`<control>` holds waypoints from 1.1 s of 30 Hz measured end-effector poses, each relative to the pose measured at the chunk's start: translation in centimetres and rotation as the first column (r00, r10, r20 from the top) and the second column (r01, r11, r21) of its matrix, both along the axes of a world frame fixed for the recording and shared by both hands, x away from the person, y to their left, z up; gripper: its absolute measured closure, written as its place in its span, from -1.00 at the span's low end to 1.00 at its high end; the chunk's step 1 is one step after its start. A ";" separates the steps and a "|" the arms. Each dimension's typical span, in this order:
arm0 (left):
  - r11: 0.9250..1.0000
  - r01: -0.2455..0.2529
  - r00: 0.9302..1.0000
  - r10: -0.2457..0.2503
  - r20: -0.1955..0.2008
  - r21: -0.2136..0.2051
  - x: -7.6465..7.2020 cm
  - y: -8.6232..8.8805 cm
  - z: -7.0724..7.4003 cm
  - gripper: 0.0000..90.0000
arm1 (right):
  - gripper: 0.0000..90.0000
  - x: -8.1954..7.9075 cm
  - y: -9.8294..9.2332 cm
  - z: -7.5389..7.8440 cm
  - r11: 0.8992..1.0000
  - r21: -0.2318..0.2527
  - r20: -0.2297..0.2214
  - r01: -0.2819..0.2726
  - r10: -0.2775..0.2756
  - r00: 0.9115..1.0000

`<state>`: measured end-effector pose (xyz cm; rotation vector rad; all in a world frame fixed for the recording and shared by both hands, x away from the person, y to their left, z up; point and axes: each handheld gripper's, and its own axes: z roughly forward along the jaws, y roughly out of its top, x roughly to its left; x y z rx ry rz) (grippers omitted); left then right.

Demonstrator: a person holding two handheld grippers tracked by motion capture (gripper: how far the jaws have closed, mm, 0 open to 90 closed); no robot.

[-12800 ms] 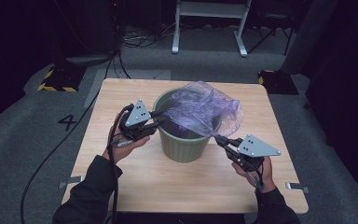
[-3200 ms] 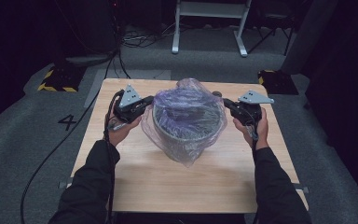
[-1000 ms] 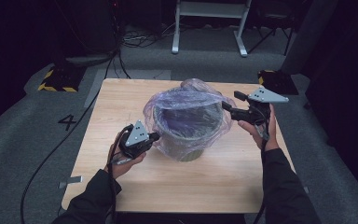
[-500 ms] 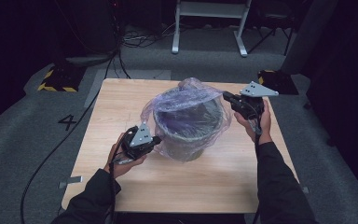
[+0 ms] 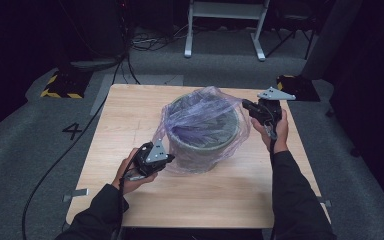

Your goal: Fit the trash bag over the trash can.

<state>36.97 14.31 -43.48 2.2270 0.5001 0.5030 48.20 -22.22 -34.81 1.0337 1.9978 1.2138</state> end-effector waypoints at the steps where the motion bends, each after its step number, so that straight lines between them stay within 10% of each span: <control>1: 1.000 -0.001 1.000 0.002 0.007 -0.004 -0.1 0.1 0.0 0.97 | 1.00 0.1 0.0 -0.1 1.000 0.001 -0.001 0.002 -0.002 1.000; 8: 1.000 -0.008 0.997 0.008 0.072 -0.006 -2.6 0.7 0.8 -0.09 | 1.00 0.0 -0.1 -0.3 1.000 0.011 0.001 -0.004 0.004 1.000; 15: 0.987 0.007 0.995 0.009 0.094 -0.160 -4.2 2.4 2.9 -0.56 | 1.00 0.0 -0.1 -0.3 1.000 0.011 0.007 0.001 -0.001 1.000; 20: 0.974 -0.001 0.988 0.036 0.152 -0.228 -4.2 3.5 5.6 -0.61 | 1.00 0.0 0.0 -0.2 1.000 0.002 0.017 -0.005 0.005 1.000; 24: 0.970 -0.071 0.966 0.125 0.226 -0.233 -3.0 3.7 8.1 -0.50 | 0.97 0.0 0.2 0.0 1.000 0.002 0.027 -0.013 0.013 1.000; 33: 0.948 -0.082 0.981 0.131 0.141 -0.308 2.9 4.0 9.8 -0.20 | 0.95 0.1 0.5 0.1 0.999 -0.009 0.030 -0.045 0.045 0.999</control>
